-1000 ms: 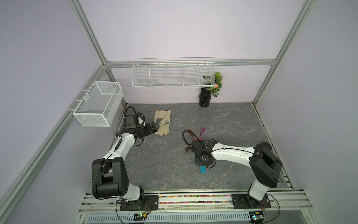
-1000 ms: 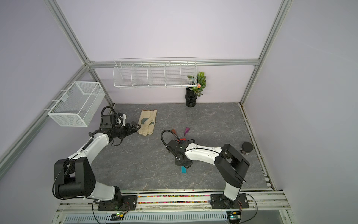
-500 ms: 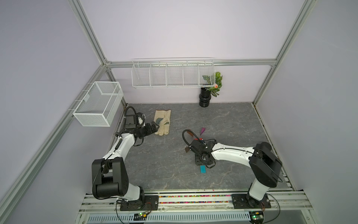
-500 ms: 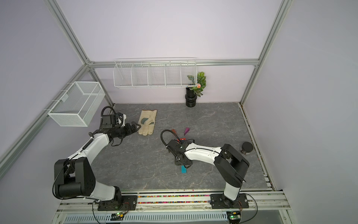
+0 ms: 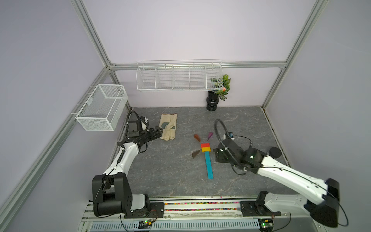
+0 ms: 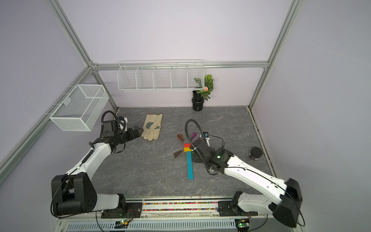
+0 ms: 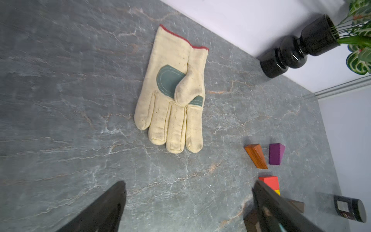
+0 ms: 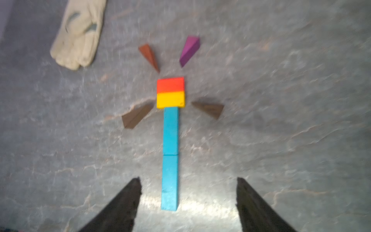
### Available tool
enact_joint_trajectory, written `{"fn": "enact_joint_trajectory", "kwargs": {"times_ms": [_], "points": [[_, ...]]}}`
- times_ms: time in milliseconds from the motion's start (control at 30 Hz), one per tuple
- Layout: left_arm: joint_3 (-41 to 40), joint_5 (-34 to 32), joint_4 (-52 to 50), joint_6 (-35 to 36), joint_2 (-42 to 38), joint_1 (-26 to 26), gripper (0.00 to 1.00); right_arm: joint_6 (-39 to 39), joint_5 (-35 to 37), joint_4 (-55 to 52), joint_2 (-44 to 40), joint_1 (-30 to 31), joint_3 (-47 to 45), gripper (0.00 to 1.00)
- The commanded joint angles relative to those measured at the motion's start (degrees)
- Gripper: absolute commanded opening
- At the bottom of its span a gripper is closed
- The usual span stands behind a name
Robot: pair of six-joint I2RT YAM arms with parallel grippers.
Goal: Assemble a small pinwheel with building blocks
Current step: Reset both arms
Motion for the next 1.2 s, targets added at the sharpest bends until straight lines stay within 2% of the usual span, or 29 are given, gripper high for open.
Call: {"fn": "enact_joint_trajectory", "kwargs": {"times_ms": [0,67,133,233,300,367,467,500,600,633,667,767,833,900,933,967,1000,1033,1067,1100,1167], "points": [[-5.3,-9.2,9.2,-0.2,-4.8,0.3,0.99,-14.2,6.2,7.0,-9.9,-6.9,-8.3,0.92],[-10.3,-14.7,17.3,-2.1,-6.7,0.3,1.00,-22.9,6.4,17.8,-16.7,-12.6,-15.4,0.98],[-14.6,-18.6,24.3,-2.9,-6.3,0.3,1.00,-31.4,5.3,29.9,-21.5,-18.1,-23.0,0.91],[-17.5,-23.2,31.1,-0.2,-3.4,0.2,1.00,-40.1,-0.2,45.7,-22.9,-27.4,-34.0,0.89],[-16.4,-26.2,31.2,1.0,-1.4,0.3,1.00,-39.2,-4.1,50.5,-19.8,-34.2,-37.8,0.89],[-16.3,-25.4,33.4,3.8,0.3,0.3,1.00,-38.0,-7.8,55.9,-14.3,-40.0,-39.6,0.89],[-15.0,-22.9,30.8,5.1,2.1,0.3,1.00,-34.6,-11.4,70.9,-2.9,-45.7,-42.0,0.89],[-16.3,-23.1,32.1,5.6,2.4,0.1,1.00,-33.7,-11.8,70.2,0.9,-47.0,-39.7,0.89],[-26.2,-26.8,47.9,5.7,1.8,0.1,0.99,-35.5,-14.1,78.5,10.9,-48.4,-36.1,0.89],[-26.2,-26.7,46.6,6.9,0.6,0.1,1.00,-37.0,-15.3,79.5,13.6,-48.6,-34.4,0.89],[-25.1,-25.8,42.9,8.6,-0.5,0.0,1.00,-37.5,-15.8,74.6,15.6,-48.6,-31.4,0.89],[-25.4,-25.1,47.0,12.2,1.2,-0.2,0.99,-41.4,-19.4,71.5,19.6,-48.7,-26.8,0.89],[-26.8,-25.5,52.7,13.3,4.1,-0.2,0.99,-42.8,-18.7,76.6,20.4,-48.8,-28.1,0.89],[-30.4,-26.3,66.1,13.6,11.0,-0.2,0.99,-42.4,-18.6,97.5,27.2,-49.7,-35.1,0.89],[-30.9,-26.8,71.7,13.8,13.2,-0.2,0.99,-42.4,-18.4,100.8,28.2,-49.7,-36.7,0.89],[-29.1,-26.4,64.7,13.5,10.7,-0.3,0.99,-41.5,-18.4,92.2,24.8,-49.8,-35.5,0.89],[-27.0,-26.3,57.4,13.6,9.4,-0.5,0.99,-41.1,-18.2,92.5,25.2,-50.1,-34.8,0.89],[-28.2,-27.0,62.9,15.0,11.4,-1.1,1.00,-41.9,-18.2,97.1,27.3,-50.0,-35.3,0.89],[-29.3,-27.3,67.2,15.0,12.6,-1.3,1.00,-41.8,-18.3,95.0,26.6,-50.0,-35.0,0.89],[-28.6,-27.1,64.1,15.0,11.7,-1.3,1.00,-41.4,-18.5,90.3,25.1,-50.0,-34.0,0.89],[-26.8,-27.5,58.3,14.4,10.3,-1.3,1.00,-41.7,-18.3,95.1,26.8,-50.0,-35.0,0.89]]}}
